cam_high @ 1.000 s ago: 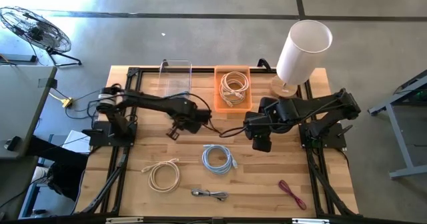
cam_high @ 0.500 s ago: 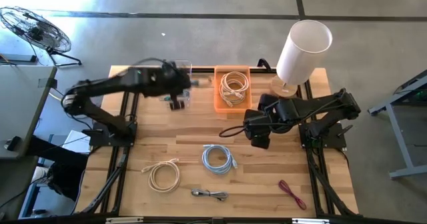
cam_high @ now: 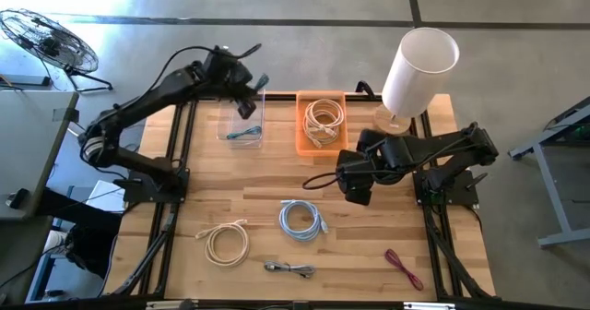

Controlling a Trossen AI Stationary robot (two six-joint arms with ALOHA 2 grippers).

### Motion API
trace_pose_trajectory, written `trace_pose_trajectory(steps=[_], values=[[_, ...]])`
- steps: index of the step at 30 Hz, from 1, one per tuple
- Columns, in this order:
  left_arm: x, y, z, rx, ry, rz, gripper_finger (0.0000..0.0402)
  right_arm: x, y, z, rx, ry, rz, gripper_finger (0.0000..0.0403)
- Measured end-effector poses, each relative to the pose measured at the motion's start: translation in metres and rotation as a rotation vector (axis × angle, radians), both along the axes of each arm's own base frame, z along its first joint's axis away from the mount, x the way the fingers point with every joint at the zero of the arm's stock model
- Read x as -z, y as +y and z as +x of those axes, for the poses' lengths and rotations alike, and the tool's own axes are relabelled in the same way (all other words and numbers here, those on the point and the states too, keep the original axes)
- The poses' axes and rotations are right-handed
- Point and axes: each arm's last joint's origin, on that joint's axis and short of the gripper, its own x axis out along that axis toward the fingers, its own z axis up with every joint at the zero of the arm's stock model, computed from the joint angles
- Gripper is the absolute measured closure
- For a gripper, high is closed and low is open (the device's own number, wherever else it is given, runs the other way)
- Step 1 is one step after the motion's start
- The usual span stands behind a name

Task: Pick & Place USB Port
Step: Put the black and blue charger cable into the transparent bin, then put the pink and black charger cable into the transparent bin

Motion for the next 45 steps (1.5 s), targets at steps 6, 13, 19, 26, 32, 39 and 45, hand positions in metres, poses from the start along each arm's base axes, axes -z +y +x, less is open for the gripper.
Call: trace_pose_trajectory(steps=[6,13,19,26,32,39,45], values=[[0.057,0.014,-0.012,-0.089,-0.055,-0.167,0.0386,0.000,0.003,-0.001,-0.002,-0.002,0.011,0.0107],[0.073,0.014,-0.014,-0.131,-0.062,-0.175,0.0364,0.000,0.005,-0.002,-0.008,0.000,-0.001,0.0107],[0.072,0.015,-0.013,-0.131,-0.063,-0.150,0.0280,0.000,0.004,-0.002,-0.012,0.003,-0.014,0.0107],[0.070,0.013,-0.014,-0.080,-0.072,-0.158,0.0230,0.000,0.003,-0.002,-0.010,0.003,-0.044,0.0107],[0.022,-0.017,-0.016,0.251,-0.201,0.024,0.0226,-0.003,0.002,-0.004,-0.014,-0.007,-0.062,0.0107],[-0.040,-0.084,-0.047,0.453,-0.348,0.303,0.0225,-0.015,0.000,-0.018,-0.035,-0.038,-0.006,0.0107],[-0.059,-0.126,-0.087,0.432,-0.399,0.407,0.0225,-0.030,-0.001,-0.039,-0.068,-0.059,0.198,0.0107]])
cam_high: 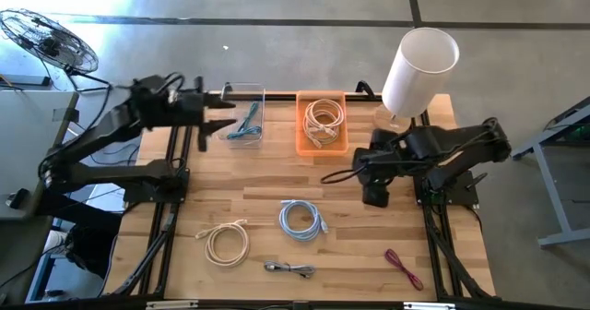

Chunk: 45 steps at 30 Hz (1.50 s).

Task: Pick & Place USB Port
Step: Put the pink and black charger cable into the transparent bin

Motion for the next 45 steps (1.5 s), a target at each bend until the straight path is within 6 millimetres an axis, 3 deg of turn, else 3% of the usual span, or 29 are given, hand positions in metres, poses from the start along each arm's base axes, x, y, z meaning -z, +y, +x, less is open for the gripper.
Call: trace_pose_trajectory(steps=[5,10,15,18,23,28,37,45], values=[[0.006,-0.015,-0.020,-0.091,0.067,-0.031,0.0225,-0.015,0.009,-0.026,0.084,-0.001,0.326,0.0107],[0.013,-0.020,-0.023,-0.111,0.136,-0.061,0.0225,-0.023,0.027,-0.046,0.125,0.013,0.446,0.0107],[0.016,-0.023,-0.017,-0.077,0.158,-0.056,0.0225,-0.018,0.050,-0.057,0.151,0.055,0.459,0.0107],[0.019,-0.022,-0.011,-0.075,0.182,-0.057,0.0225,0.003,0.066,-0.063,0.162,0.143,0.419,0.0107],[0.023,-0.020,-0.001,-0.074,0.220,-0.065,0.0225,0.059,0.100,-0.082,0.184,0.369,0.395,0.0107],[0.027,-0.018,0.009,-0.059,0.260,-0.055,0.0225,0.114,0.128,-0.089,0.181,0.379,0.453,0.0107],[0.028,-0.015,0.021,-0.057,0.266,-0.041,0.0225,0.189,0.135,-0.091,0.243,0.292,0.552,0.0108],[0.028,-0.014,0.023,-0.055,0.268,-0.024,0.0225,0.225,0.132,-0.103,0.299,0.288,0.588,0.0107]])
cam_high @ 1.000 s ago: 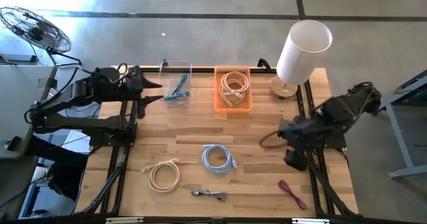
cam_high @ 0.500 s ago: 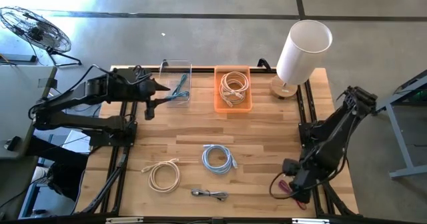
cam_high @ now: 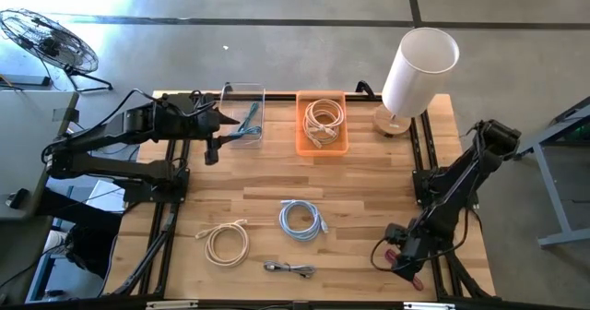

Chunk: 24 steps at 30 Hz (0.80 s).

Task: Pick & Place USB Port
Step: Put the pink and black charger cable into the transparent bin

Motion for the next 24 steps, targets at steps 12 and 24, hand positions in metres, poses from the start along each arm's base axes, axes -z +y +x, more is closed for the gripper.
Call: trace_pose_trajectory(steps=[12,24], values=[[0.000,0.000,0.000,0.008,0.013,0.032,0.0225,0.019,-0.006,-0.004,0.019,-0.011,0.015,0.0108],[0.000,0.001,0.000,-0.008,0.021,0.058,0.0225,0.044,0.008,0.005,-0.014,0.020,0.008,0.0108]])
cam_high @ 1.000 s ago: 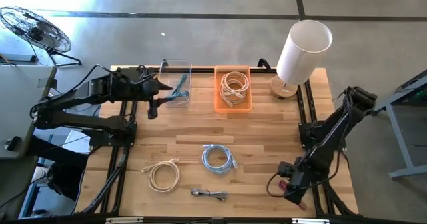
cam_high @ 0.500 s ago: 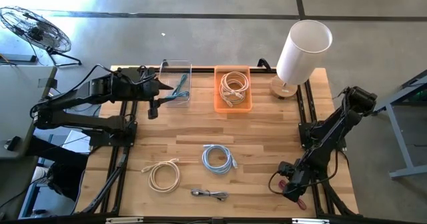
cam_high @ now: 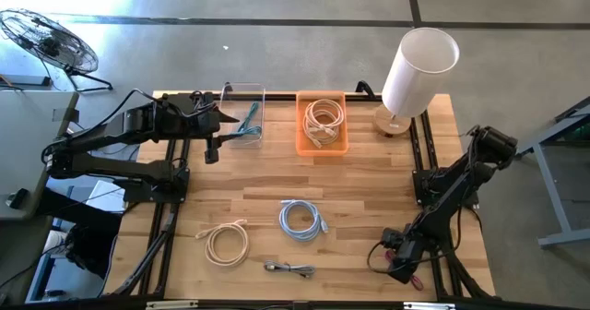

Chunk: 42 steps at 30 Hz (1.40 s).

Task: Pick & Place USB Port
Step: Put the pink and black charger cable into the transparent bin

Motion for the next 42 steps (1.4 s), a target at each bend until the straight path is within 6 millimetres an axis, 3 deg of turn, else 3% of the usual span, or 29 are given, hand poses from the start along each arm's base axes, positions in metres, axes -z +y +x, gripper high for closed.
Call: trace_pose_trajectory(steps=[4,8,12,16,18,26,30,37,42], values=[[0.000,0.000,0.000,-0.010,0.001,0.005,0.0225,0.005,-0.001,-0.001,0.012,0.028,-0.035,0.0114],[0.000,0.000,0.000,-0.014,0.001,0.006,0.0225,0.007,-0.007,-0.001,0.028,0.052,-0.088,0.0156],[0.000,0.000,0.000,-0.010,0.000,0.001,0.0225,0.009,-0.014,0.000,0.040,0.087,-0.131,0.0234],[0.000,0.000,0.000,0.009,-0.002,-0.008,0.0225,0.010,-0.021,0.002,0.025,0.120,-0.149,0.0353],[0.000,0.000,0.000,0.012,-0.003,-0.011,0.0225,0.010,-0.022,0.003,0.009,0.119,-0.148,0.0385],[0.000,-0.001,0.000,0.015,-0.004,-0.014,0.0225,0.009,-0.027,0.008,-0.019,0.114,-0.161,0.0394],[0.000,0.000,0.003,0.004,-0.004,-0.008,0.0225,0.007,-0.039,0.016,-0.038,0.102,-0.172,0.0398],[0.002,0.001,0.016,0.081,-0.014,-0.036,0.0225,-0.012,-0.066,0.036,0.046,-0.137,-0.292,0.0401],[0.007,0.003,0.023,0.082,0.015,-0.044,0.0225,-0.039,-0.091,0.048,0.094,-0.322,-0.304,0.0402]])
